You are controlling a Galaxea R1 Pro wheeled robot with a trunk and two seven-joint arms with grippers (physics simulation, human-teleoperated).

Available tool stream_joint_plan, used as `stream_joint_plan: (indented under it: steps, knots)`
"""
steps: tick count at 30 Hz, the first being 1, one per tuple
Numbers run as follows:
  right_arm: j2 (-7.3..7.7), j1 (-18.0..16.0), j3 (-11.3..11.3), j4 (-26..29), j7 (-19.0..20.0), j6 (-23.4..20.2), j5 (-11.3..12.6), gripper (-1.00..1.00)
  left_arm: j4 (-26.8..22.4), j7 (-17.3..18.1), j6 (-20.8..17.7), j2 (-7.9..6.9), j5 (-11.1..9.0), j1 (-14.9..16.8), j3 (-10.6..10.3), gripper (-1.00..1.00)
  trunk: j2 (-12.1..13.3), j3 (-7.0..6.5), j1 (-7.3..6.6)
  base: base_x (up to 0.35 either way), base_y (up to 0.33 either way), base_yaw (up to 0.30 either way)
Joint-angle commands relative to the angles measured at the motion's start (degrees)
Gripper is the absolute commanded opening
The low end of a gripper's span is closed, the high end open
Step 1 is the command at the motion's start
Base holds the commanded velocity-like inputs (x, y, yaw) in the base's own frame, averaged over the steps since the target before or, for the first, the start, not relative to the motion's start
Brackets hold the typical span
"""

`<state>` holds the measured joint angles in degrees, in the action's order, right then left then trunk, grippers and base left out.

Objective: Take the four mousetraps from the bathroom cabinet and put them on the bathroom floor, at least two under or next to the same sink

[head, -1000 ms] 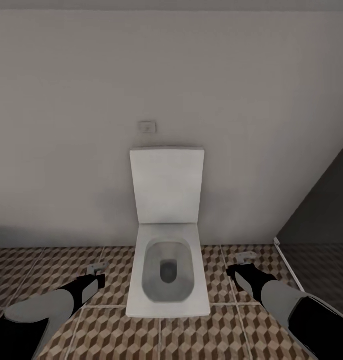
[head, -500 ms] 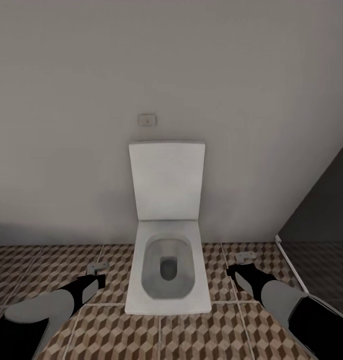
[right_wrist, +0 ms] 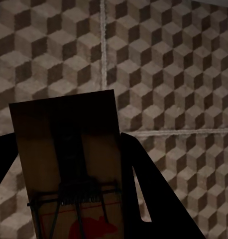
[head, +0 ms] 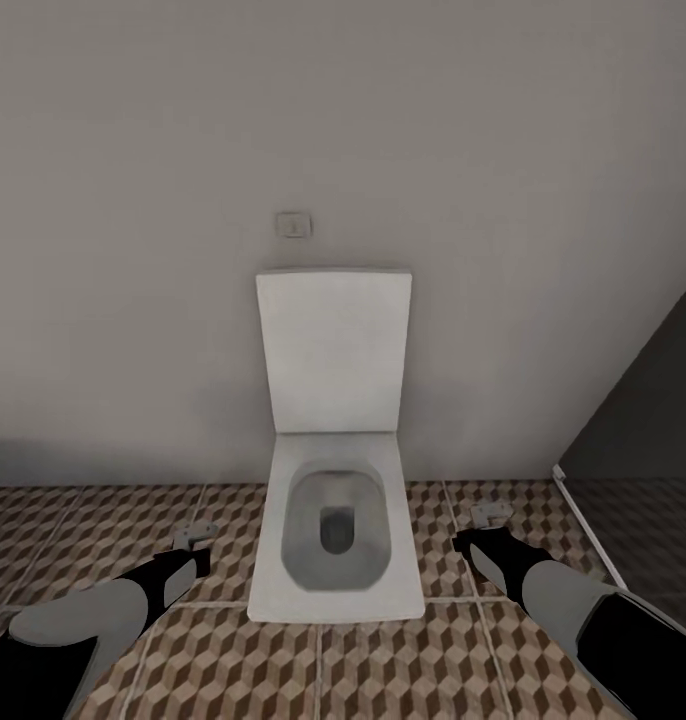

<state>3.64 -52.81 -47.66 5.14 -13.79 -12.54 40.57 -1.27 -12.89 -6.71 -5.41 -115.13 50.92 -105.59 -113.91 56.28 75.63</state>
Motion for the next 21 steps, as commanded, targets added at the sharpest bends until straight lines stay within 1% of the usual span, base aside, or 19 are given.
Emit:
stream_joint_plan:
  steps: [1,21]
  knots:
    - [0.05,-0.01,-0.50,0.22,-0.45,-0.38,0.56,-1.00,-0.13,-0.30,-0.17,-0.04,-0.28,0.05,-0.49,-1.00,-0.44,0.23,0.22,0.000,0.000,0.000]
    - [0.05,-0.01,-0.50,0.28,-0.30,-0.30,0.56,-1.00,-0.08,-0.30,-0.15,-0.12,-0.28,0.05,-0.49,-1.00,-8.46,3.82,4.61,0.000,0.000,0.000]
